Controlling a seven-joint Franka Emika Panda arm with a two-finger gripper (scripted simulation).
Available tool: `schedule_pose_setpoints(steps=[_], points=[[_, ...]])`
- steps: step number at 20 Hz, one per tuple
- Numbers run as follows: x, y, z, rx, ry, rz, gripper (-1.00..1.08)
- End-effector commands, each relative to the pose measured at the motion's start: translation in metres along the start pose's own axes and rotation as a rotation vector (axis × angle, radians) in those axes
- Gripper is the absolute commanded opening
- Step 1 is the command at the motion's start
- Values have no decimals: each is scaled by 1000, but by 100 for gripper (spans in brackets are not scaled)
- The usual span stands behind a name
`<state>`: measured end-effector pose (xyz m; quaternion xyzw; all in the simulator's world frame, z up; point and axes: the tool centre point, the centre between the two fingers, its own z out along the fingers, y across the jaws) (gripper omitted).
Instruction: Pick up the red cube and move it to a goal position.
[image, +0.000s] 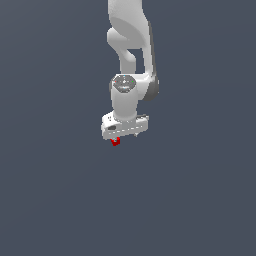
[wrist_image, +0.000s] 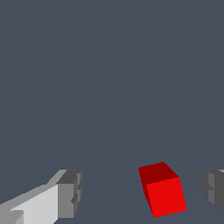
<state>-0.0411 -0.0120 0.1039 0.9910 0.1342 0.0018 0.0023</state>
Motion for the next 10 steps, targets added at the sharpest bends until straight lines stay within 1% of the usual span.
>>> schedule_pose_setpoints(steps=[1, 5, 10], points=[[-13, 7, 17, 1, 0, -47, 100], [-29, 19, 41, 3, -1, -115, 100], [-44, 31, 64, 5, -1, -178, 100]])
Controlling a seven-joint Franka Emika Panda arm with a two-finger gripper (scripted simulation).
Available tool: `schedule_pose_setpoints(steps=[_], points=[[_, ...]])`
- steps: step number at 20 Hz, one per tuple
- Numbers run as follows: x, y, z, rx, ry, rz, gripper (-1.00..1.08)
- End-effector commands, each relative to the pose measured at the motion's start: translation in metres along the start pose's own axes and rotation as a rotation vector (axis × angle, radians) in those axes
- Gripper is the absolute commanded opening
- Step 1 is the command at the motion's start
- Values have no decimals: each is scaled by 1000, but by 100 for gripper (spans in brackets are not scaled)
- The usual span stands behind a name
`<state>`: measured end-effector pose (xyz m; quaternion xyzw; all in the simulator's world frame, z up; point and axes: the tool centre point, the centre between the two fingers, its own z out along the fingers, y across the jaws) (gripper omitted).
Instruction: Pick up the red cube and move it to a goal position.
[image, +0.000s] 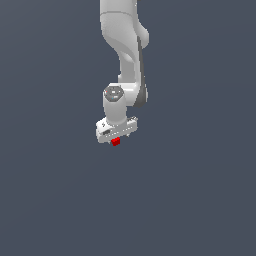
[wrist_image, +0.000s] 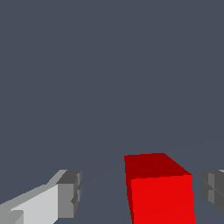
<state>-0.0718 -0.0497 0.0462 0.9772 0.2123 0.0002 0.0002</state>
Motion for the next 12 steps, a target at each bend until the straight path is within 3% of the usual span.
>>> schedule_pose_setpoints(steps=[1, 12], points=[[-7, 5, 10, 0, 1, -30, 100], [-16, 14, 26, 1, 0, -73, 100]])
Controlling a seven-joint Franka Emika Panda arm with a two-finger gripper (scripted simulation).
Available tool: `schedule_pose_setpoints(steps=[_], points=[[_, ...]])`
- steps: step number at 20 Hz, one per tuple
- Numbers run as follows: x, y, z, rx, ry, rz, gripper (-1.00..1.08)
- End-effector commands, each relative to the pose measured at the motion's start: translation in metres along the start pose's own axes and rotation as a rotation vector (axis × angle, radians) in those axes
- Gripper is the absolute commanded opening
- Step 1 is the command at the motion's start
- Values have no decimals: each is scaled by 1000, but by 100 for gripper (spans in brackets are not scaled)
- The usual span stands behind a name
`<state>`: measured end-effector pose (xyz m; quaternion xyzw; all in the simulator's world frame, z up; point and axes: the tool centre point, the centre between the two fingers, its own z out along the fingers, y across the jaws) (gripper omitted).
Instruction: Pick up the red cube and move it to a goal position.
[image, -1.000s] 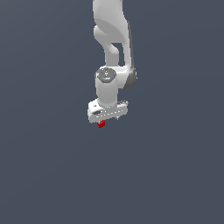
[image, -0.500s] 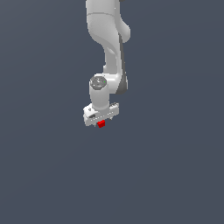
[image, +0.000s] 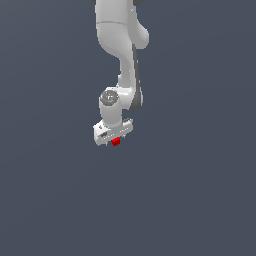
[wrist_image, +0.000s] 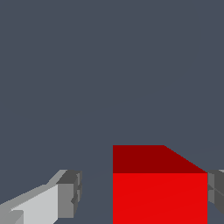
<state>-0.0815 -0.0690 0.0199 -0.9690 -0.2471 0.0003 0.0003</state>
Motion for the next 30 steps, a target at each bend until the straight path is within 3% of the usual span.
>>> schedule_pose_setpoints(steps=[1, 2, 18, 30], points=[[1, 0, 0, -1, 1, -1, 100], [1, 0, 0, -1, 1, -1, -100], [4, 1, -10, -1, 1, -1, -100], [29, 9, -83, -1, 1, -1, -100]])
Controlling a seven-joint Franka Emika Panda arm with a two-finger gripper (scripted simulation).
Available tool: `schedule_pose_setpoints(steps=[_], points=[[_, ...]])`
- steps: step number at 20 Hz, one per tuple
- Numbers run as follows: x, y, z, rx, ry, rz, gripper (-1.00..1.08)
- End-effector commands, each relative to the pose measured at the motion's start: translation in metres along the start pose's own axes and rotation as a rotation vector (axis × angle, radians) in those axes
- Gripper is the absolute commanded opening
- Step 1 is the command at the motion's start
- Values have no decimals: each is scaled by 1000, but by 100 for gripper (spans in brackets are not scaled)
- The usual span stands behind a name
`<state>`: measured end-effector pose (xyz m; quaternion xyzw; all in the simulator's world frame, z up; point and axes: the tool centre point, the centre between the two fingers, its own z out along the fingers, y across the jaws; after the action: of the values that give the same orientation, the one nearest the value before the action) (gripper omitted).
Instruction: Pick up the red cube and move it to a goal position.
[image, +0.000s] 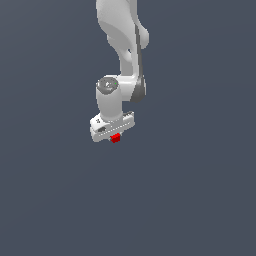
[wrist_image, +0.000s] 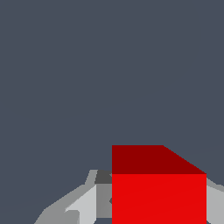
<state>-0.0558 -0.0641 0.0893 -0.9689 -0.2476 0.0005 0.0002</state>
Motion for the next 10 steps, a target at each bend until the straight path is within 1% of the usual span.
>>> schedule_pose_setpoints(steps=[1, 10], points=[[8, 2, -22, 0, 1, -1, -100], [39, 12, -109, 0, 1, -1, -100]])
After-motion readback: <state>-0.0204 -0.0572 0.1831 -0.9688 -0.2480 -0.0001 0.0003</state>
